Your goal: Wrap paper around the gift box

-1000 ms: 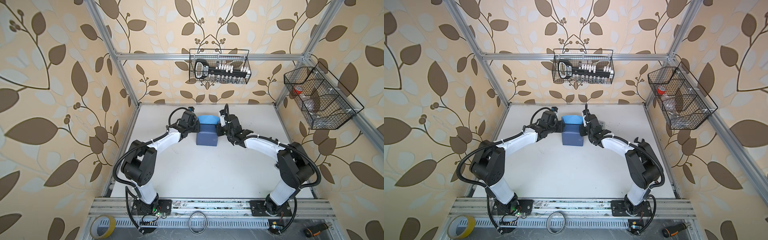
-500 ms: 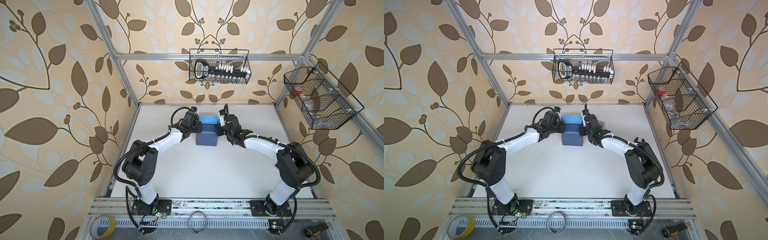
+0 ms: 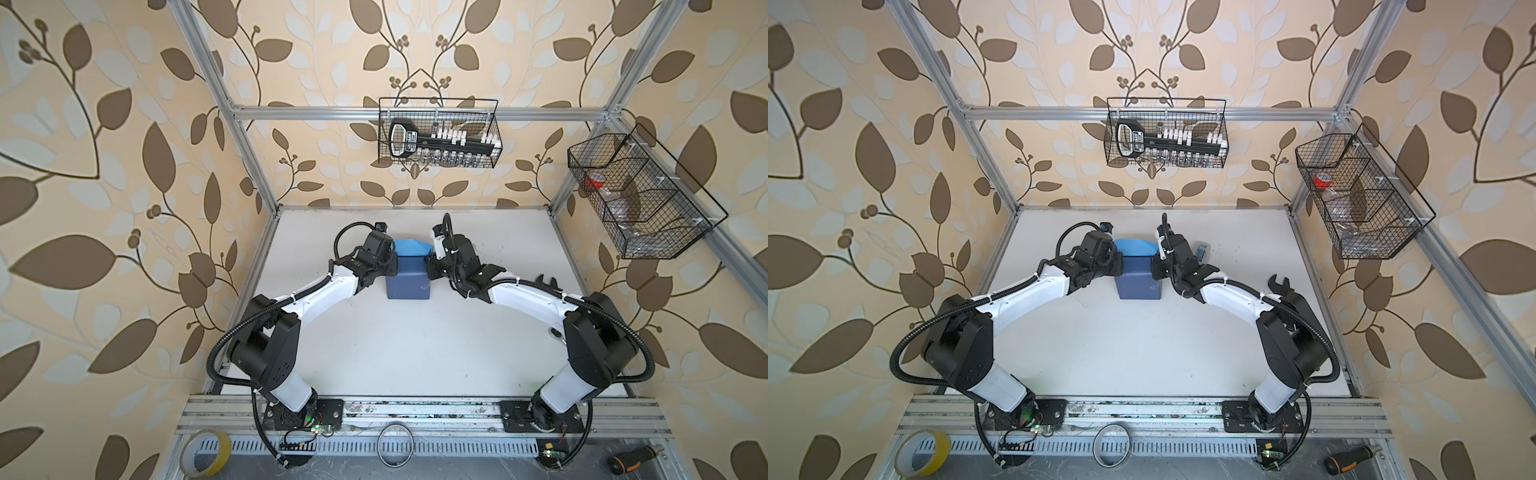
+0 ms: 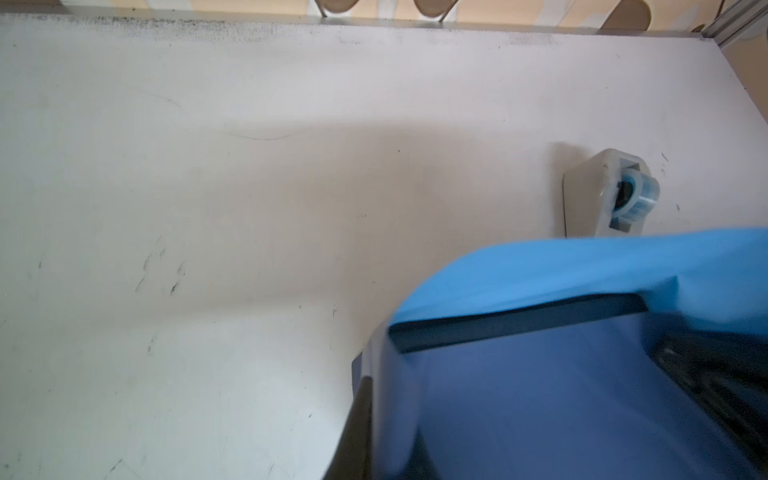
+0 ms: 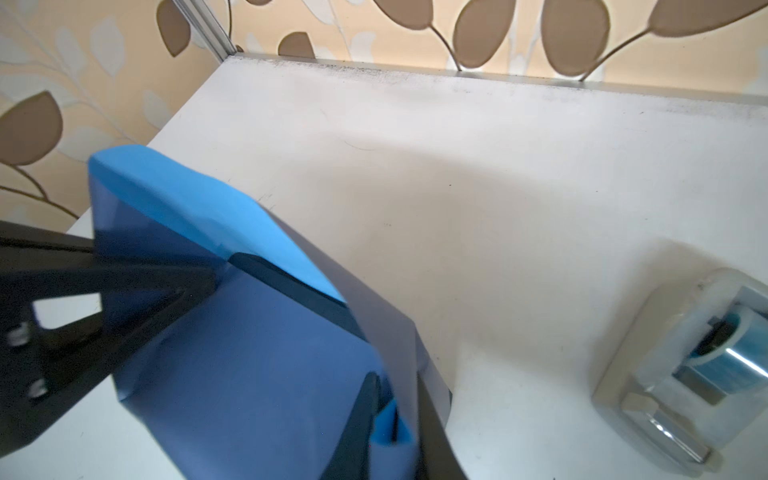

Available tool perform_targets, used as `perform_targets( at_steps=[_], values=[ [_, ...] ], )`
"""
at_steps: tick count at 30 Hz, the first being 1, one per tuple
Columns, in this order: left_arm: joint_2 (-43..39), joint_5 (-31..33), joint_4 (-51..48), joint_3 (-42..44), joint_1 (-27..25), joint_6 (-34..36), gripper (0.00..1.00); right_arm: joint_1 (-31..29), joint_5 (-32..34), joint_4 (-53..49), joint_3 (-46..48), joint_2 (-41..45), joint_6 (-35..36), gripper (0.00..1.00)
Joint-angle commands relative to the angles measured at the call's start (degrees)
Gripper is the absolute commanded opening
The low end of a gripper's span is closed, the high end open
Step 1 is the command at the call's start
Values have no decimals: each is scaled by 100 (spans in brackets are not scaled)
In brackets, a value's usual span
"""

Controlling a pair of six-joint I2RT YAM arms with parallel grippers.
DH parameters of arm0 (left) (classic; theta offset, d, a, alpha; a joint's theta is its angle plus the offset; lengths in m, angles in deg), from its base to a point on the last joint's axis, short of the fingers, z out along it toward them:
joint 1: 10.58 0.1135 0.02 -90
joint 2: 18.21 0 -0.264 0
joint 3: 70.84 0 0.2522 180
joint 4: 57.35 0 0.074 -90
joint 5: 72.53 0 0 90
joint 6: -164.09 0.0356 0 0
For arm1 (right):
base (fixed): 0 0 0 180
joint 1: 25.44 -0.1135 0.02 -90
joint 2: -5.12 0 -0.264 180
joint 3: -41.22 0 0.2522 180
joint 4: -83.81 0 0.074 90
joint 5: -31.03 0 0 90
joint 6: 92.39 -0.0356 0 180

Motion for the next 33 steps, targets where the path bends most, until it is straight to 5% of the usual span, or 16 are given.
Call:
perform_targets(
  at_steps=[1,13,24,33],
  values=[
    [-272,80,-62,253,-79,-188,9,-87,-119,23,219,157,-103,15],
    [-210,106,145,564,-89,-174,8,-44,-104,-108,178,274,48,31],
    [-239,147,99,541,-83,-118,8,427,-1377,-268,412,1217,-123,54],
    [-217,132,116,523,-87,-101,8,1360,-2384,-87,549,1062,-372,49]
  ],
)
